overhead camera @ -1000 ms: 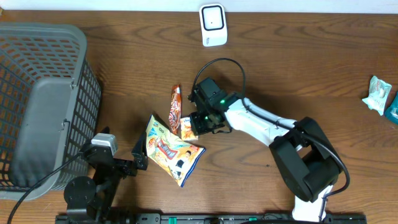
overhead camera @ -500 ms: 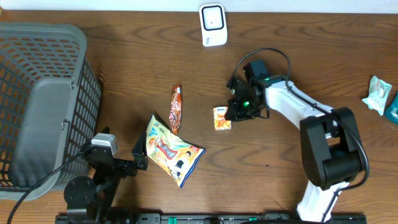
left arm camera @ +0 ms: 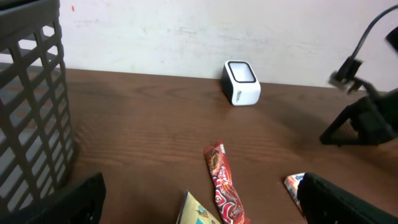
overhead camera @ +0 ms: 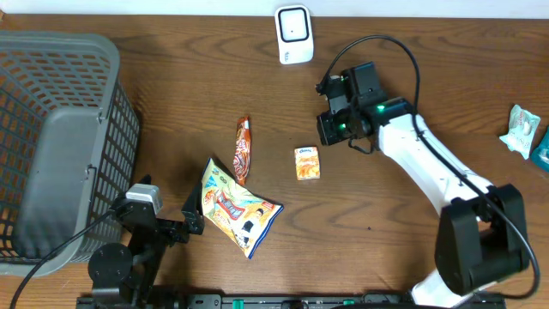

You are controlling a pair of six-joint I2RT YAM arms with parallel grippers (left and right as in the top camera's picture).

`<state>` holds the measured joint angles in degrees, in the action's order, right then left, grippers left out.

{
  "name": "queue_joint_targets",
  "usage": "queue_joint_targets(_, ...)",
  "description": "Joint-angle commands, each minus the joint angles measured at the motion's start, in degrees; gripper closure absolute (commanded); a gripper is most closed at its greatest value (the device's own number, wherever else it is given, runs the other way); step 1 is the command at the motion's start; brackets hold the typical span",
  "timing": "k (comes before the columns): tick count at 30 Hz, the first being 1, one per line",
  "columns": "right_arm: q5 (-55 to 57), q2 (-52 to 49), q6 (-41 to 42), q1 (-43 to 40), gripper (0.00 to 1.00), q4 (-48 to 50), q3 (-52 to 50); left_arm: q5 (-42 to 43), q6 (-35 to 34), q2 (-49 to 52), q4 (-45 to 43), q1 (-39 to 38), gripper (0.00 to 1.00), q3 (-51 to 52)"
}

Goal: Scan the item barcode

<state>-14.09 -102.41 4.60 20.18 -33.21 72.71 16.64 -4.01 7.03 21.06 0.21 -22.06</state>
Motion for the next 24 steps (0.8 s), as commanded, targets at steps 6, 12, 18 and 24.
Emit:
queue_joint_targets(6, 4.0, -8.7, 6.1, 0.8, 0.99, -0.7, -0.1, 0.9, 0.8, -0.1, -0.1, -0.2, 0.02, 0.3)
queue_joint_targets(12, -2.8, -13.1, -2.6, 2.5, 0.99, 1.8, -0.1, 0.9, 0.8, -0.1, -0.1, -0.2, 0.02, 0.3)
queue_joint_targets(18, -16.4, -13.0, -15.7, 3.7, 0.98, 2.6, 0.4, 0.9, 0.8, -0.1, -0.1, -0.2, 0.02, 0.3)
queue_joint_targets(24, -20.4, -13.0, -27.5, 3.8, 0.96, -3.2, 4.1, 0.9, 0.8, -0.1, -0.1, -0.2, 0.02, 0.3)
